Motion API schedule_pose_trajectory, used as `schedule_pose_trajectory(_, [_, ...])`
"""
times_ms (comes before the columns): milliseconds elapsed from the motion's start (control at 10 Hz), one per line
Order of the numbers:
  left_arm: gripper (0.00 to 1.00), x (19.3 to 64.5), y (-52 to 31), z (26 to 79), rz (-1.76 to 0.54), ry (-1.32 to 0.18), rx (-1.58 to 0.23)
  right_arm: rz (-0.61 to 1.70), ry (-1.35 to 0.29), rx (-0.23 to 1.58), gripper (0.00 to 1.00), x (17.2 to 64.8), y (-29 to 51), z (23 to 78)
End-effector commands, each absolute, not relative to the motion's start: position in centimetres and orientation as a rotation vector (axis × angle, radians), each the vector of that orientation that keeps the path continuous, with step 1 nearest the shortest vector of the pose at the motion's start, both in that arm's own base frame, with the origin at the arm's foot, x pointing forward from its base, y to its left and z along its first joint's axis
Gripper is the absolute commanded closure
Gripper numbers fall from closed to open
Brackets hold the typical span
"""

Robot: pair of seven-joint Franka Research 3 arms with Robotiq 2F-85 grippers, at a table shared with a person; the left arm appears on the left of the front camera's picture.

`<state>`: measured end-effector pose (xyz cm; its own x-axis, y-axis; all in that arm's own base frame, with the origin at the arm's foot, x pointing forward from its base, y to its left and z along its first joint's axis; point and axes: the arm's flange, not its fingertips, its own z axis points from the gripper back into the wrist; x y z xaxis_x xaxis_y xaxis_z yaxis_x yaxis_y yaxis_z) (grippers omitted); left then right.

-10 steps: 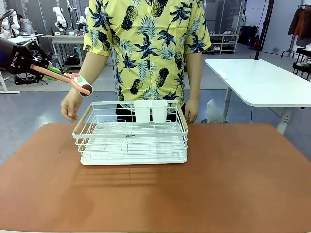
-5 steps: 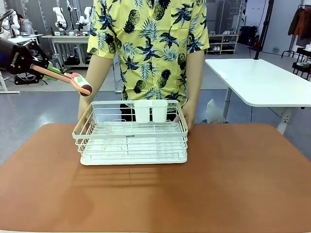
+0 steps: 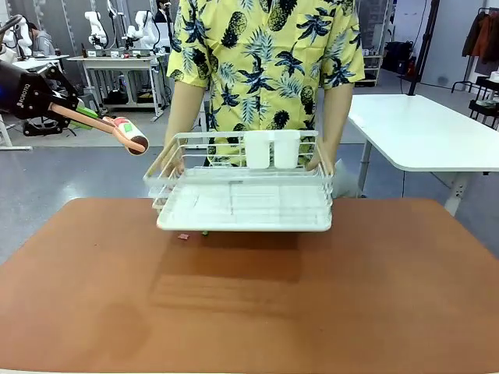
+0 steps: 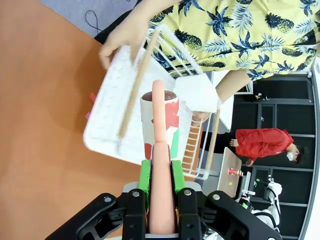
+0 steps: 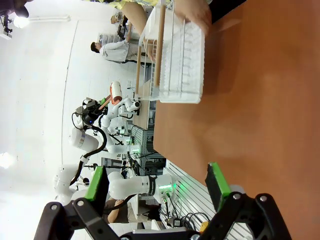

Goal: Clean the table.
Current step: Clean the table with the Lint Roller when the human lifts the Dish drying rack.

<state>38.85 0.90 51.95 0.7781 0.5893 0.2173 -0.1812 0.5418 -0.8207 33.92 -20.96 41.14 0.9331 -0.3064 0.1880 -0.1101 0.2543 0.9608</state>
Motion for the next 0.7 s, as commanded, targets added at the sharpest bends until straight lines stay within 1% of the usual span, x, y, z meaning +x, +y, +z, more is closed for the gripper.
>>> schedule_pose_trajectory(0, [0.98, 38.85, 0.83, 52.01, 0.481, -0.514, -0.887, -0.138, -0.374, 1.327, 0.0, 33.84, -20.76, 41.58])
schedule_pose_trajectory(600, [0.98, 38.85, 0.83, 52.01, 0.481, -0.514, -0.887, -0.138, -0.374, 1.327, 0.0, 33.84, -20.76, 41.58])
